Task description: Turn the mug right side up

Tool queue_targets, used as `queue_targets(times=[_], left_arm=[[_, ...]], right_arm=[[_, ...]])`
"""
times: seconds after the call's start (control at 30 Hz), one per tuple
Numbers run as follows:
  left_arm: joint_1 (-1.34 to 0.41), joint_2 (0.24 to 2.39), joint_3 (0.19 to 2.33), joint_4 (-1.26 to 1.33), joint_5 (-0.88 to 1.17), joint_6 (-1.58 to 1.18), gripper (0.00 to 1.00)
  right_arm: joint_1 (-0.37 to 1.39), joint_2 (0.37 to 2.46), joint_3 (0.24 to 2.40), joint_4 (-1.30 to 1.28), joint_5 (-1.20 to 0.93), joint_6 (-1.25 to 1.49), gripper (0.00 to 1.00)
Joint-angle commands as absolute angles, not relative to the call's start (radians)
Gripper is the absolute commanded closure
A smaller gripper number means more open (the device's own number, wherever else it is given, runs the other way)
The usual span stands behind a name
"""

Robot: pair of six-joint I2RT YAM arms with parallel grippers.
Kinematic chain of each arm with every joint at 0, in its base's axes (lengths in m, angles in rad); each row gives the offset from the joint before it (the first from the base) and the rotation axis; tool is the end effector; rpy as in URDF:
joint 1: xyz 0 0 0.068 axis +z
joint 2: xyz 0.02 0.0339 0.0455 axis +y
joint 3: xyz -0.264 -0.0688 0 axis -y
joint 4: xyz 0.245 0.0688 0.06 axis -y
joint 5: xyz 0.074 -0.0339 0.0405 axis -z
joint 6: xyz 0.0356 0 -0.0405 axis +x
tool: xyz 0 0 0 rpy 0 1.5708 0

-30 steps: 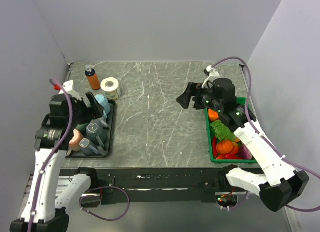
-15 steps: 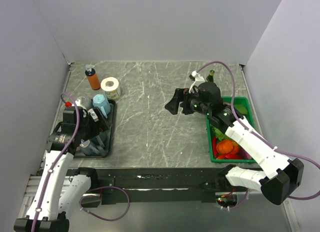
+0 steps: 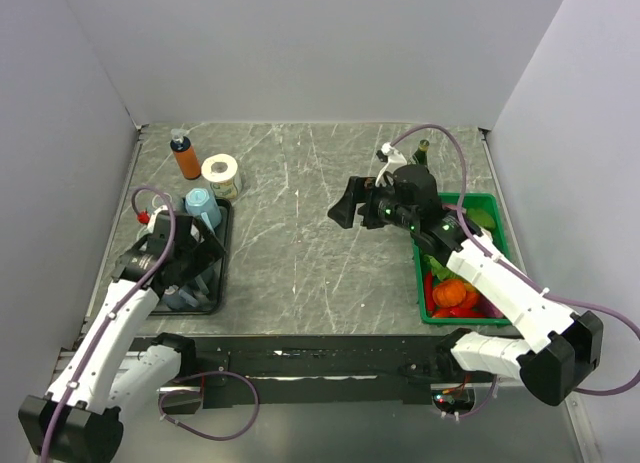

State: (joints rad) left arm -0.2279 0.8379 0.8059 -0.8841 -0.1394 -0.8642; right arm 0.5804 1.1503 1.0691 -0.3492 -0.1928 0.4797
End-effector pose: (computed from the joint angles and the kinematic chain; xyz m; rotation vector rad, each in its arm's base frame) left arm 0.1538 -0.0306 0.2752 -0.8373 2.3532 -0.2914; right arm 0.2139 0.1484 0.3490 -0.2355 2.0884 0.8551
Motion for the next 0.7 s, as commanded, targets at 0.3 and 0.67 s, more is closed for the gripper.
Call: queue_targets(times=[0.3,0.67], left_arm=[[-0.318,0.971,0.792,-0.894,-0.331,-1.034,0.03],[-0.318,1.075,0.735,-0.782,-0.345,-1.022,0.22]], right_arm=[[0.586,1.193,1.068,-0.314,-0.192,0.480,0.02],[0.586,1.178,1.086,-0.348,-0.170,0.469,0.02]])
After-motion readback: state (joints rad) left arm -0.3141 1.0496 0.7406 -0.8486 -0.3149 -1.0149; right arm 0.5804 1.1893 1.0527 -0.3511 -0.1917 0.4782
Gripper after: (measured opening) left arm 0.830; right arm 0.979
